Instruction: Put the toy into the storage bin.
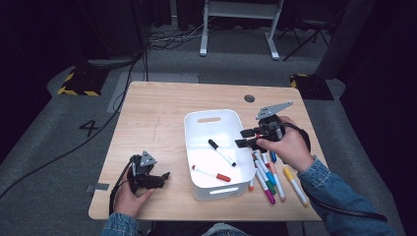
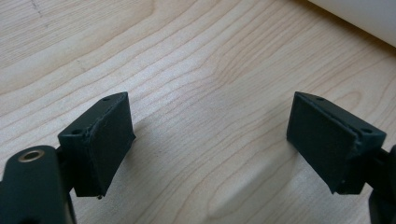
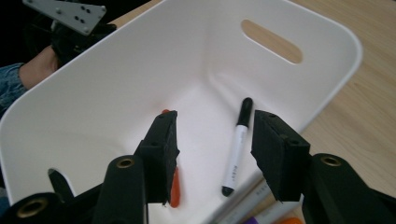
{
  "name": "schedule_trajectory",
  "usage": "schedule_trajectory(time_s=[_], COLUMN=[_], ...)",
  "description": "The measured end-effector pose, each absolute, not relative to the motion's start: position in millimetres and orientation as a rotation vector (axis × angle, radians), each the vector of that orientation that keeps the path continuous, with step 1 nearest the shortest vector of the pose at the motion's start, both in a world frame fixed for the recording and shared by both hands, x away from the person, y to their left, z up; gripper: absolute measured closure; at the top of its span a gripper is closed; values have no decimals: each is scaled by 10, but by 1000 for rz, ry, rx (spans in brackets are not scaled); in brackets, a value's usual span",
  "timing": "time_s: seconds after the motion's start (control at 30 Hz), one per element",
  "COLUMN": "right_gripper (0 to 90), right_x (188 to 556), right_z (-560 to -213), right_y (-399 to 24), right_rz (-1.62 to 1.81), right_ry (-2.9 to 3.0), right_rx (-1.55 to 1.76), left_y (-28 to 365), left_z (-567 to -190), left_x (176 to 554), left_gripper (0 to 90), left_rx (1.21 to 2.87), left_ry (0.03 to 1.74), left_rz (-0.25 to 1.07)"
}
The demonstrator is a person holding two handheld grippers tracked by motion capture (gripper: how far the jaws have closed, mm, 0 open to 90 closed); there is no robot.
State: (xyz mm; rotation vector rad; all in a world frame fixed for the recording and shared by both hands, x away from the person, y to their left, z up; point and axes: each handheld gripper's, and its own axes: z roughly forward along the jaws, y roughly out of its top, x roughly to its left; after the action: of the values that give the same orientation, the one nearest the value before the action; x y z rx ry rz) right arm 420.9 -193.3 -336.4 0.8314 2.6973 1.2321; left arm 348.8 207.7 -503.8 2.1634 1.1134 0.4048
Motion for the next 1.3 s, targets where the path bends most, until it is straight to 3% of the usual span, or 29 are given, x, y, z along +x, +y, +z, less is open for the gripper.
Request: schedule_trajectory(time_s=[0.7, 1.3], right_gripper=[537, 529], right_x=[4690, 5002], right_z=[-3631, -3957], right_y=[-2579, -2837], right_rz=[1118, 1047], right_ry=[2516, 2465], right_rx=[1058, 1178], left_y=[2099, 2129], left_z=[-5036, -5040], left_x=[3487, 3454], left_gripper=[145, 142], left_rx=[2168, 2154], left_ry=[1105, 1138], left_rz=[408, 414])
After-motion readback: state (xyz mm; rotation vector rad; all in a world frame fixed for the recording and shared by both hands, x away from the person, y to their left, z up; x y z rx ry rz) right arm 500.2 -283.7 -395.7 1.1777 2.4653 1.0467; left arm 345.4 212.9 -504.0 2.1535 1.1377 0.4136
